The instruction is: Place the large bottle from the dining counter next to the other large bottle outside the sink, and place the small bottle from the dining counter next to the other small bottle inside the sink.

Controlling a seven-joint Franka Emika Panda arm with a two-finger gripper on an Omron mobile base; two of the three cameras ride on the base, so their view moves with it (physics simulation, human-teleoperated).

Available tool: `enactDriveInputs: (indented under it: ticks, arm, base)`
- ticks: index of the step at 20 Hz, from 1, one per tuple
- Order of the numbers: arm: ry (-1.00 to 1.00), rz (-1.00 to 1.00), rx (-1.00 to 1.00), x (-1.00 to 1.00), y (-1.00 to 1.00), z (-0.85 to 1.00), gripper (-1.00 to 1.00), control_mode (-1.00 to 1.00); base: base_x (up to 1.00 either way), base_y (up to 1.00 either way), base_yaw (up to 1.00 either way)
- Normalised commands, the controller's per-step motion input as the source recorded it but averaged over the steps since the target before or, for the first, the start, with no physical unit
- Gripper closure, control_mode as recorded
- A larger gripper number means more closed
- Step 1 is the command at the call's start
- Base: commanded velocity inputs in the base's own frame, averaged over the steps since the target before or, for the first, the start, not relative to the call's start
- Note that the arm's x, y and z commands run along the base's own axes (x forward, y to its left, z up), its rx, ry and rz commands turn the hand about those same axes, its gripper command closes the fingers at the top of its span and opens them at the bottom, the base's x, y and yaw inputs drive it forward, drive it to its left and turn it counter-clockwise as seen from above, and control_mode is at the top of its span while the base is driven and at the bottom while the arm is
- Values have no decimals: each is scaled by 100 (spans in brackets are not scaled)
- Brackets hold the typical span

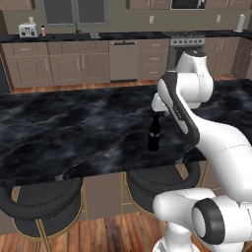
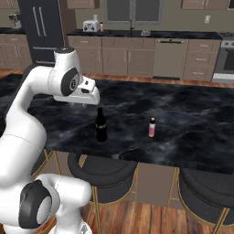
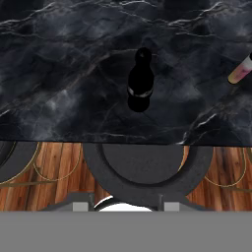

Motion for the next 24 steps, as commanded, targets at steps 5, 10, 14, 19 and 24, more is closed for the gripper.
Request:
enactDriveInputs:
  ticks: [5,10,14,19,24]
  arm:
    - [0,0,0,-5,0,0,-100,-100]
    - [-2,0,0,-20,0,0,-100,-100]
    - [-8,0,0,-32,0,-2,-100,-100]
    - [-11,0,0,-24,0,-8,-100,-100]
    - [-11,0,-1,-13,0,-19,-100,-100]
  base:
    - [0,0,0]
    - [0,0,0]
    - [0,0,0]
    - [0,0,0]
    - [0,0,0]
